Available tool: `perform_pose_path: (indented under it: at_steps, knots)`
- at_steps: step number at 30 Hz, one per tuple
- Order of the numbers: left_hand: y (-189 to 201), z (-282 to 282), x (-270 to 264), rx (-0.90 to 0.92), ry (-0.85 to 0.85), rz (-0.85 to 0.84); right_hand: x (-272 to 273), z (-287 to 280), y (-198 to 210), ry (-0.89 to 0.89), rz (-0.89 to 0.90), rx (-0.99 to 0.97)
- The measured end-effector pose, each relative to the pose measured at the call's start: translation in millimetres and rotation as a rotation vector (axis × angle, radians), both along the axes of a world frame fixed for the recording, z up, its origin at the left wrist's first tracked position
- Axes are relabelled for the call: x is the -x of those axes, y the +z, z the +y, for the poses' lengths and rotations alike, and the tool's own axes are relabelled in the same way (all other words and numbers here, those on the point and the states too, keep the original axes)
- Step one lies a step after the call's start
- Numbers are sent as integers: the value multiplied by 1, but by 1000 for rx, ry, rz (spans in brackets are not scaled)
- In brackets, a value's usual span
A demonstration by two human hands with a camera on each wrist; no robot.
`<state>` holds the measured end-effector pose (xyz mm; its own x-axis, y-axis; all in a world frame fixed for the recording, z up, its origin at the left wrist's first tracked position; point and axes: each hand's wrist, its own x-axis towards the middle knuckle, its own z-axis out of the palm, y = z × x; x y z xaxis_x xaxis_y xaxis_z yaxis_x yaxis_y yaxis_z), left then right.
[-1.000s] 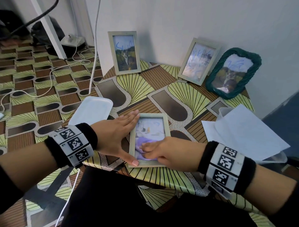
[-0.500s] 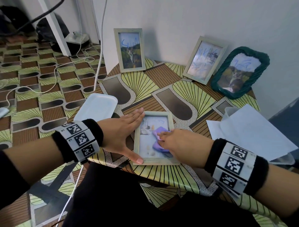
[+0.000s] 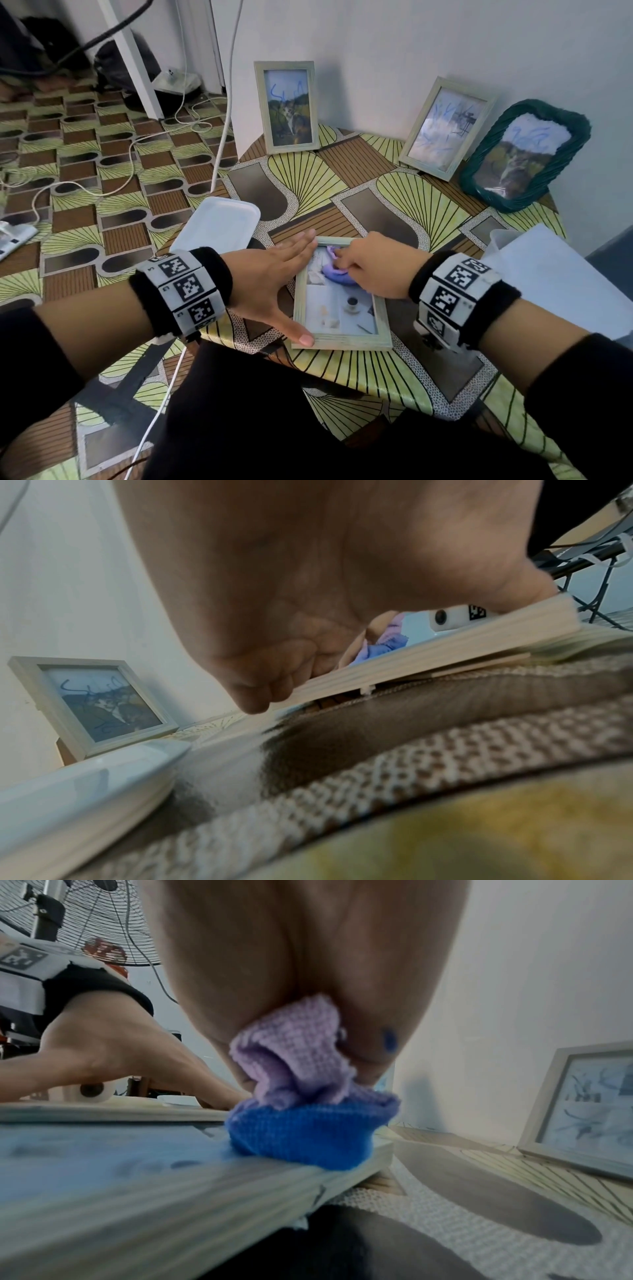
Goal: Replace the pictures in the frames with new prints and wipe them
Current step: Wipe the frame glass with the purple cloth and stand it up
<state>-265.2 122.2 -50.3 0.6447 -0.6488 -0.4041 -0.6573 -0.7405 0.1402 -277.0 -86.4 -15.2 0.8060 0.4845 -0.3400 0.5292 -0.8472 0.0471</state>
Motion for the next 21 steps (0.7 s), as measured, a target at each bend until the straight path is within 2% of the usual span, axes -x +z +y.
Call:
perform_pose_path:
  at_steps: [5, 11, 18, 21]
  knots:
    - [0, 0, 0, -7, -4, -13, 4, -1, 0, -23, 9, -124]
    - [1, 0, 0, -9, -21, -29, 18, 17, -15, 88, 78, -91]
    - [4, 0, 1, -31, -29, -66, 50, -3, -10, 276, 192, -187]
    - [4, 0, 3, -28, -21, -57, 59, -8, -12, 297, 191, -142]
